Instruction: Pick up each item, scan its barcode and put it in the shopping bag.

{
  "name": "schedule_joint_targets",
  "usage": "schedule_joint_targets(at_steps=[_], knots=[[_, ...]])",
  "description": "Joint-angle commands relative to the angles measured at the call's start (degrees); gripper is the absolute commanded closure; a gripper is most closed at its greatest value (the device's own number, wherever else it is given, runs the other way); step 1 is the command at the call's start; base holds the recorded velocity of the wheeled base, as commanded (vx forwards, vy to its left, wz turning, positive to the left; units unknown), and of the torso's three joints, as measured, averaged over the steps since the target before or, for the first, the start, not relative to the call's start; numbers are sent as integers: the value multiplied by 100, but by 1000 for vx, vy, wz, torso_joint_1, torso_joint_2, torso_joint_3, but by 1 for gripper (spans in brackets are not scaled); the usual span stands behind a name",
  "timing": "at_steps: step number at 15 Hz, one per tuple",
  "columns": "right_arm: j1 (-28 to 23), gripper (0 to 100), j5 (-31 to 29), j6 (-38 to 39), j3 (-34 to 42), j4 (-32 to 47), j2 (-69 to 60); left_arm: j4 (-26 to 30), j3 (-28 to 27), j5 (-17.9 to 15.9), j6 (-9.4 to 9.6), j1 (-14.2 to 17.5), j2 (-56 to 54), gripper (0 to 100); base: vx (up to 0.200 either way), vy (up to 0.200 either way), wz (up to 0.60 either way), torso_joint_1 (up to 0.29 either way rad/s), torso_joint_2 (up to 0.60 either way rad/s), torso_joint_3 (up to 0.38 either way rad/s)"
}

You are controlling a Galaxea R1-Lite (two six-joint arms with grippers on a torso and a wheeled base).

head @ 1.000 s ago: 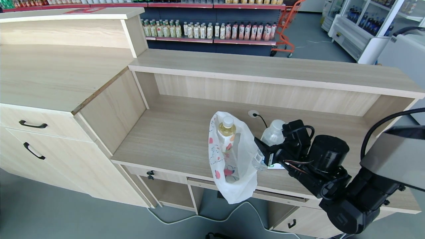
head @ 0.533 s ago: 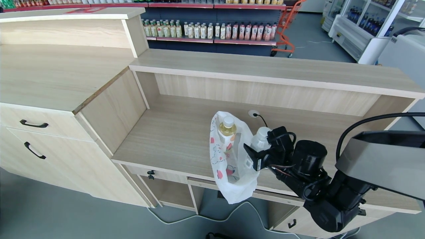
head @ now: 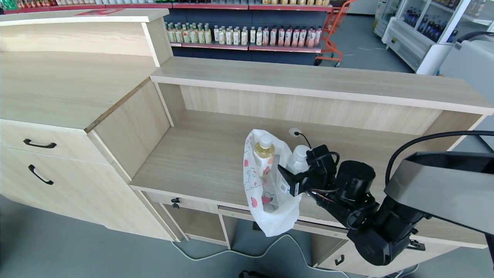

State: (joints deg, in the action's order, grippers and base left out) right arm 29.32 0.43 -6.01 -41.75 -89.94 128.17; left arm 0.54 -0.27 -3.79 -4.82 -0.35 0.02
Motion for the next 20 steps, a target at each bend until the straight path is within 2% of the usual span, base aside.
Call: schedule_joint_targets(at_steps=[1,7,20], knots=[[-67,100,19,3,-167,-6,191,-1,0,1,-2,0,-2,0,0,0,0,0,0,0],[-216,100,441,3,-553,-6,498,-1,0,1,-2,0,-2,0,0,0,0,0,0,0],[-286,100,450,-23,-624,-6,1052,-1,0,1,-2,0,-2,0,0,0,0,0,0,0]])
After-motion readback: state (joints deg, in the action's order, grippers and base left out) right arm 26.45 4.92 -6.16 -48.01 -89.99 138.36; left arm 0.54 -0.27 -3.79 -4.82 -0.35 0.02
